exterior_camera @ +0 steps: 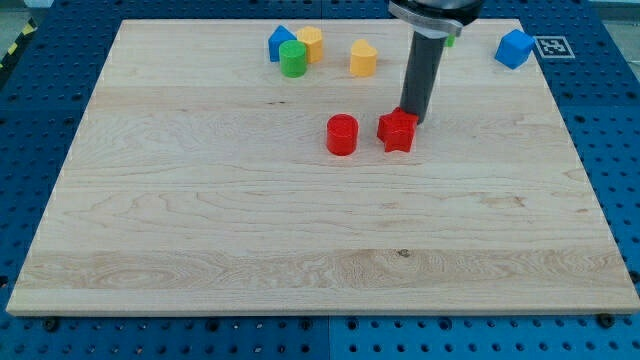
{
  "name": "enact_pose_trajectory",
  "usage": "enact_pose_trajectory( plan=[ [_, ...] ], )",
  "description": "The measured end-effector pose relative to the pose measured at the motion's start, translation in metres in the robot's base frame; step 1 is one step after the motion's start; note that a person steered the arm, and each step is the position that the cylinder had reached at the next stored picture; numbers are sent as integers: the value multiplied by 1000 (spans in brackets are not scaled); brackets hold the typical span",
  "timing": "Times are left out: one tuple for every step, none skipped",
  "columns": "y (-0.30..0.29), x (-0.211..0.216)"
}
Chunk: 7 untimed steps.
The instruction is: Push the red star to the right of the red circle
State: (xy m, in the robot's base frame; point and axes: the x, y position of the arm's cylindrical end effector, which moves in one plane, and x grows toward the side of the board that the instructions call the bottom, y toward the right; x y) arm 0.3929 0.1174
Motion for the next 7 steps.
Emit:
enact_pose_trajectory(
  plan=[
    [52, 20],
    [38, 40],
    [1, 33],
    [-29, 31],
    [-23, 31],
    [44, 31],
    [72, 21]
  ],
)
